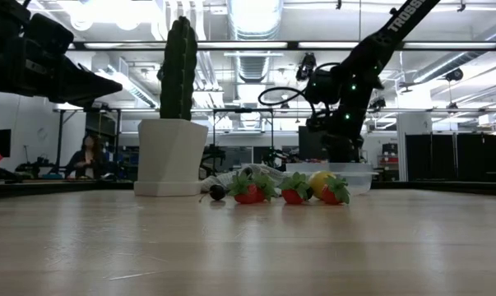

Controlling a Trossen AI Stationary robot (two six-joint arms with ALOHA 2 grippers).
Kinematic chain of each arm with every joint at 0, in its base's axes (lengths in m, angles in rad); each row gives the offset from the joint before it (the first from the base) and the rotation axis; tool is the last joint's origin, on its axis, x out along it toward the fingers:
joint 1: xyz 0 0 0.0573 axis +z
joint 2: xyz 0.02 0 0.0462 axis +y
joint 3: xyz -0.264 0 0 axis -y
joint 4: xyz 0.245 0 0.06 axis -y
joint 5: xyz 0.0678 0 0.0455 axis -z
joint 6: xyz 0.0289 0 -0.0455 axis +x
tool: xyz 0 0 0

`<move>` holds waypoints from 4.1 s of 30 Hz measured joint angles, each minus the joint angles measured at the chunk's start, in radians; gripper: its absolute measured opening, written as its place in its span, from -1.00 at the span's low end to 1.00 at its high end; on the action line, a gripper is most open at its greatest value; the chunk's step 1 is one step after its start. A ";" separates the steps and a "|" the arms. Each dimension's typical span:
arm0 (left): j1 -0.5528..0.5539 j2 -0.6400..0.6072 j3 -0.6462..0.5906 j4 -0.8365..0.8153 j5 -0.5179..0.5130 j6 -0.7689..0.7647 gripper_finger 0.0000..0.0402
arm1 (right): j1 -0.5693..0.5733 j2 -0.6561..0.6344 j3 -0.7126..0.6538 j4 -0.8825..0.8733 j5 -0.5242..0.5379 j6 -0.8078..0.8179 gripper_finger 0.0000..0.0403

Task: Pick and placing Produce into tupperware
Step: Put the right strawberry into the transparent bin

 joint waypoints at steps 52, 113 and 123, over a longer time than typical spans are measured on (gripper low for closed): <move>0.000 0.000 0.000 -0.001 0.000 -0.001 -1.00 | 0.623 -0.568 -0.002 0.028 -0.135 -0.171 -0.72; 0.000 -0.002 0.000 0.001 0.000 0.000 -1.00 | 0.672 -0.049 0.015 -0.097 -0.209 0.876 -0.15; 0.000 -0.002 0.000 0.001 0.000 0.000 -1.00 | 0.672 -0.001 0.021 -0.087 -0.208 0.876 -0.24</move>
